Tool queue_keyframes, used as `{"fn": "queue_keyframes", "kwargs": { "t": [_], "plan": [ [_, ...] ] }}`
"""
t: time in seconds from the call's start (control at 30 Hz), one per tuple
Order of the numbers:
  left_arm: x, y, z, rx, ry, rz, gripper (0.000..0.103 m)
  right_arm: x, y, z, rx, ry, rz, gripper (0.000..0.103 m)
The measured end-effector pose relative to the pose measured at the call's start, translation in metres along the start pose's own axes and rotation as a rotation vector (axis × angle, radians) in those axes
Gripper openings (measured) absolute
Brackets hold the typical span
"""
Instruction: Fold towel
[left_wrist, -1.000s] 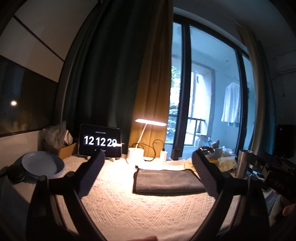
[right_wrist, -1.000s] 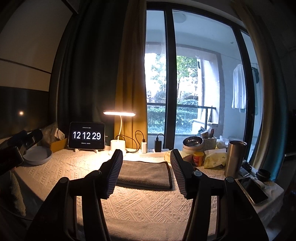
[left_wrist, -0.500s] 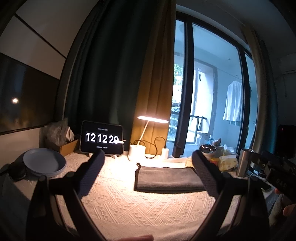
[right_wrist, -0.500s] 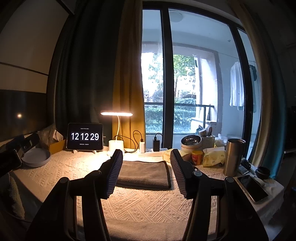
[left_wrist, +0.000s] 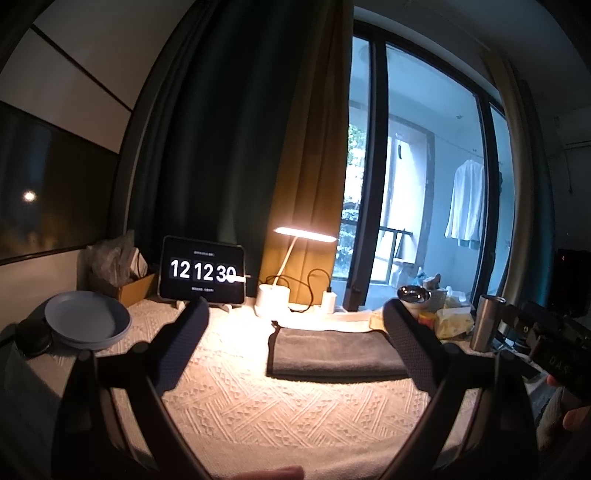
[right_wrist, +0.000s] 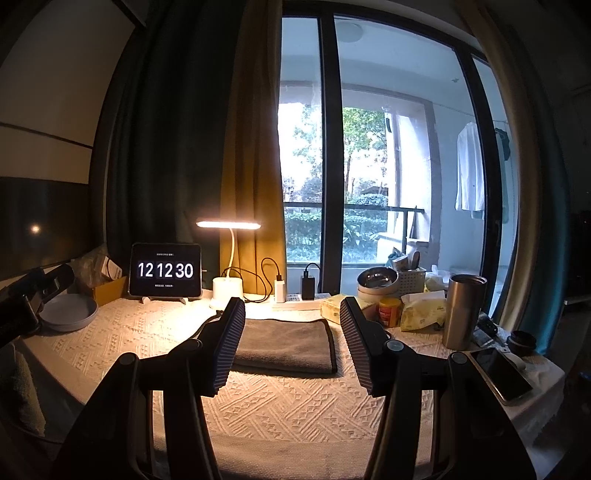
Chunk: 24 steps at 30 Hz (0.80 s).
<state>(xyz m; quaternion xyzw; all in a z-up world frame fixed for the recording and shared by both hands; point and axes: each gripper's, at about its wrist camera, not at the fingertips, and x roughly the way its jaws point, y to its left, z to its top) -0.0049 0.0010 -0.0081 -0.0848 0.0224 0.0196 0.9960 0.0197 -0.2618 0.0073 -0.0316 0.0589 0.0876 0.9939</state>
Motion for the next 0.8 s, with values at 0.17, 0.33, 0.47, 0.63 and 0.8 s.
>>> {"fn": "queue_keyframes", "kwargs": {
  "t": [0.17, 0.33, 0.47, 0.63, 0.8],
  "plan": [
    [-0.0003, -0.0011, -0.0004, 0.001, 0.000, 0.000, 0.096, -0.0003, 0.0003, 0.0002, 0.000, 0.000, 0.000, 0.056],
    [-0.0003, -0.0018, -0.0008, 0.000, 0.001, 0.002, 0.096, 0.0006, 0.0003, -0.0003, -0.003, 0.006, -0.001, 0.056],
    [-0.0002, -0.0016, -0.0008, 0.001, 0.003, 0.001, 0.096, 0.0008, -0.0006, -0.0006, -0.003, 0.008, -0.001, 0.056],
    [0.0011, -0.0029, -0.0001, 0.004, 0.000, 0.001, 0.096, 0.0010, -0.0007, -0.0006, -0.002, 0.008, -0.001, 0.056],
    [0.0020, -0.0040, -0.0012, 0.010, -0.006, 0.002, 0.096, 0.0013, -0.0014, -0.0019, 0.000, 0.010, 0.001, 0.056]
  ]
}}
